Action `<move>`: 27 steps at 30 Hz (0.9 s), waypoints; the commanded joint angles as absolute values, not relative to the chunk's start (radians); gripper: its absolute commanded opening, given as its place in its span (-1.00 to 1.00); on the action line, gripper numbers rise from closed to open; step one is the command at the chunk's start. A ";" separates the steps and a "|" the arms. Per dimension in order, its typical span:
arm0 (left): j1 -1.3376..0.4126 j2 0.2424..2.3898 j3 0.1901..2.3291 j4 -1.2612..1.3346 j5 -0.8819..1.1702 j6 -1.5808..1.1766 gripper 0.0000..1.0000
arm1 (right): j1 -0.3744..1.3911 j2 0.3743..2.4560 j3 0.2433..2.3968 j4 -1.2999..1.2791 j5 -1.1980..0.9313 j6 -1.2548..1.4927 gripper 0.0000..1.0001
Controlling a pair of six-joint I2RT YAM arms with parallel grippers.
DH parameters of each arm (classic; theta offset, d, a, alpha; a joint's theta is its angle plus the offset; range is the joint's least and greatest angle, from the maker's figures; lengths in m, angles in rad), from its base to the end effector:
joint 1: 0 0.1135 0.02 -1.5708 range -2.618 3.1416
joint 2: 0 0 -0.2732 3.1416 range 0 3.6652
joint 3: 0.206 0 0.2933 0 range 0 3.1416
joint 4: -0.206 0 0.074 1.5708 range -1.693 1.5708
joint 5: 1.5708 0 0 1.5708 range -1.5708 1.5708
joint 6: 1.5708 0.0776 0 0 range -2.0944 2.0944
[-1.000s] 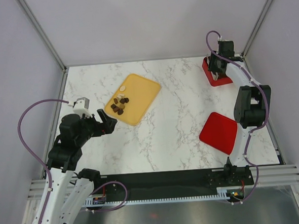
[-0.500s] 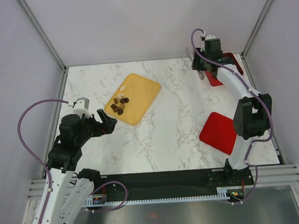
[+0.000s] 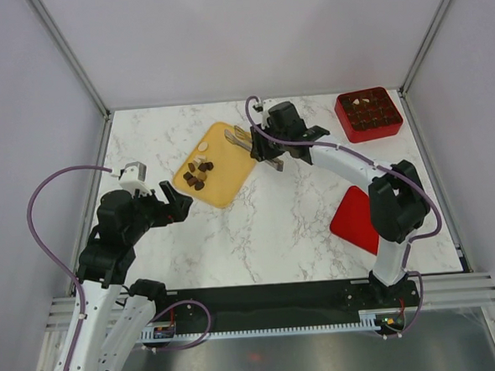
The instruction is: Pack the chocolate
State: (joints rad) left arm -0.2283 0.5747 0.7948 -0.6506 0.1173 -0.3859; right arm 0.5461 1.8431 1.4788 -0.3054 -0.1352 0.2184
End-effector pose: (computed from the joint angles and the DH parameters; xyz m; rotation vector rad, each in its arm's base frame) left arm 0.1879 -0.0530 0.3202 -0.0837 2.0332 -0.5080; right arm 0.4231 0.2693 0.2367 -0.4481 2.2501 0.5578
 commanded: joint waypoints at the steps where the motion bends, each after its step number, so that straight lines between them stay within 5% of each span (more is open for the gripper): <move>1: -0.222 0.566 0.788 -0.621 0.101 -0.373 0.99 | 0.600 1.833 1.479 -0.219 -0.170 0.244 0.00; 27: -0.224 0.563 0.788 -0.620 0.104 -0.373 0.99 | 0.730 1.982 1.506 -0.215 -0.104 0.244 0.01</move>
